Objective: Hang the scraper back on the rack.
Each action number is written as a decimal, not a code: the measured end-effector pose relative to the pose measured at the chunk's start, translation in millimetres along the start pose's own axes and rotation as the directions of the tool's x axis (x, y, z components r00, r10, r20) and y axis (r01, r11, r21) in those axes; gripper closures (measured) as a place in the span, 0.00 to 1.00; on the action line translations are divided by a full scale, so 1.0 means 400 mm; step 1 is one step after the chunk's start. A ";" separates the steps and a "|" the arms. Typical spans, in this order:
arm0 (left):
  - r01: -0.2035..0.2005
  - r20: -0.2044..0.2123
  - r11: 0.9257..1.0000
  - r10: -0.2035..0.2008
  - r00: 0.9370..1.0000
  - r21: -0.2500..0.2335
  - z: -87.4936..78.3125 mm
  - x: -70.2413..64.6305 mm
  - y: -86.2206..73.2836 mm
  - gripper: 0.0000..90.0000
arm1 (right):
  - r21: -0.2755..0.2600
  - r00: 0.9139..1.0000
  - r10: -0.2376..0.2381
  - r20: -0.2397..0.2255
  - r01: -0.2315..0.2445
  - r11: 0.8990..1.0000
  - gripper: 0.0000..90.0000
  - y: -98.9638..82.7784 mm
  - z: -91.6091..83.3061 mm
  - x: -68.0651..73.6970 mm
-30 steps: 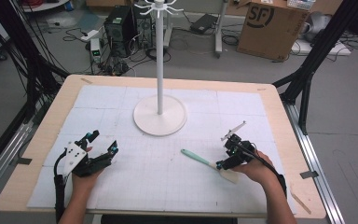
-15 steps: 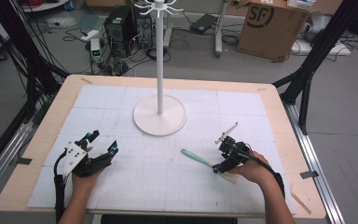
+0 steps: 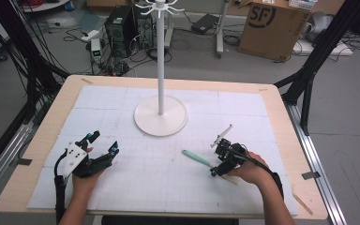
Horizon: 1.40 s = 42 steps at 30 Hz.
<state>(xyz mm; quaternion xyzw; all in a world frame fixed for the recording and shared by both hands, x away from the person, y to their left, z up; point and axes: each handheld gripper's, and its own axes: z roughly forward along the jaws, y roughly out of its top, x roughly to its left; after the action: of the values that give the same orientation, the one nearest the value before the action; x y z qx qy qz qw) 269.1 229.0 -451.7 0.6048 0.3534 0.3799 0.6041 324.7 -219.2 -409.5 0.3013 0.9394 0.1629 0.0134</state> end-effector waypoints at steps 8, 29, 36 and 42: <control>-0.001 0.000 1.000 0.001 1.000 0.000 0.000 0.000 0.000 0.26 | 0.024 1.000 -0.024 -0.007 0.024 0.999 0.42 0.006 0.007 0.001; -0.002 0.001 1.000 0.002 1.000 0.000 0.000 0.000 0.000 0.26 | 0.064 0.999 -0.046 0.020 0.045 0.997 0.51 0.026 0.014 0.012; -0.001 0.001 1.000 0.001 1.000 0.000 0.000 0.000 0.000 0.26 | 0.088 0.996 -0.073 0.050 0.069 0.994 0.58 0.033 0.013 0.026; 0.000 0.001 1.000 0.000 1.000 0.000 0.000 0.000 0.000 0.26 | 0.113 0.994 -0.097 0.052 0.090 0.989 0.62 0.043 0.015 0.031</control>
<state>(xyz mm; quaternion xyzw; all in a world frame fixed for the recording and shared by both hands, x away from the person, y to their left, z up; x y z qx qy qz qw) 269.0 229.0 -451.7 0.6051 0.3530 0.3797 0.6042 325.0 -197.1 -409.0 0.2617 0.9593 0.1012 0.0313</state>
